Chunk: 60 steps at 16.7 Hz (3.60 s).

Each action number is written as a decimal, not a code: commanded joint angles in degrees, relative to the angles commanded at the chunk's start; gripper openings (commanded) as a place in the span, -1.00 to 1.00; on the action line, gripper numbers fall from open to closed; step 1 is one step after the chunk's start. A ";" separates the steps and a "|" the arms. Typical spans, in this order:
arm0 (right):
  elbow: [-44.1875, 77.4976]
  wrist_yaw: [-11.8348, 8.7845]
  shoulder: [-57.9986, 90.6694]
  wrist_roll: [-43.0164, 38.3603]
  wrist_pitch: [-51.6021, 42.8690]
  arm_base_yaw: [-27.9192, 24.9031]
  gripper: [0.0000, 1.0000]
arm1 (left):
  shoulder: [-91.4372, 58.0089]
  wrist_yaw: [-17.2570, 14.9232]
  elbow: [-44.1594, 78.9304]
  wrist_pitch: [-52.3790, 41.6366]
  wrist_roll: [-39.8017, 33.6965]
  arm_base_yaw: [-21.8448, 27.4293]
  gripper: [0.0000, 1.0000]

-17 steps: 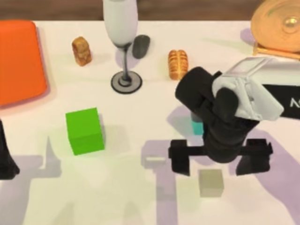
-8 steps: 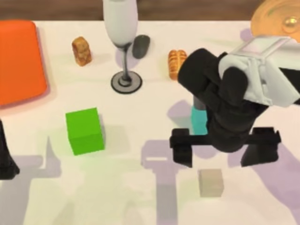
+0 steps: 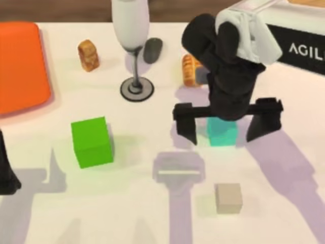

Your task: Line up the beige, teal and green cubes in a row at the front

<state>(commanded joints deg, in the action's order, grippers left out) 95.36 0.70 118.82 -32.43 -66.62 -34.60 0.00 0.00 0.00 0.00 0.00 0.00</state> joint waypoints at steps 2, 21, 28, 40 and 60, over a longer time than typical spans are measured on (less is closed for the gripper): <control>7.92 -0.19 5.01 3.08 -2.36 2.28 1.00 | 0.00 0.00 0.00 0.00 0.00 0.00 1.00; 8.29 -0.41 17.65 8.82 9.80 6.58 1.00 | 0.00 0.00 0.00 0.00 0.00 0.00 1.00; 7.15 -0.40 18.26 8.80 11.19 6.56 0.70 | 0.00 0.00 0.00 0.00 0.00 0.00 1.00; 7.15 -0.40 18.26 8.80 11.19 6.56 -1.00 | 0.00 0.00 0.00 0.00 0.00 0.00 1.00; 16.90 -0.01 13.04 9.17 -2.71 6.02 -1.00 | 0.00 0.00 0.00 0.00 0.00 0.00 1.00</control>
<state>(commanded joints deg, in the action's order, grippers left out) 112.26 0.69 131.87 -23.25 -69.32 -28.57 0.00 0.00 0.00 0.00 0.00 0.00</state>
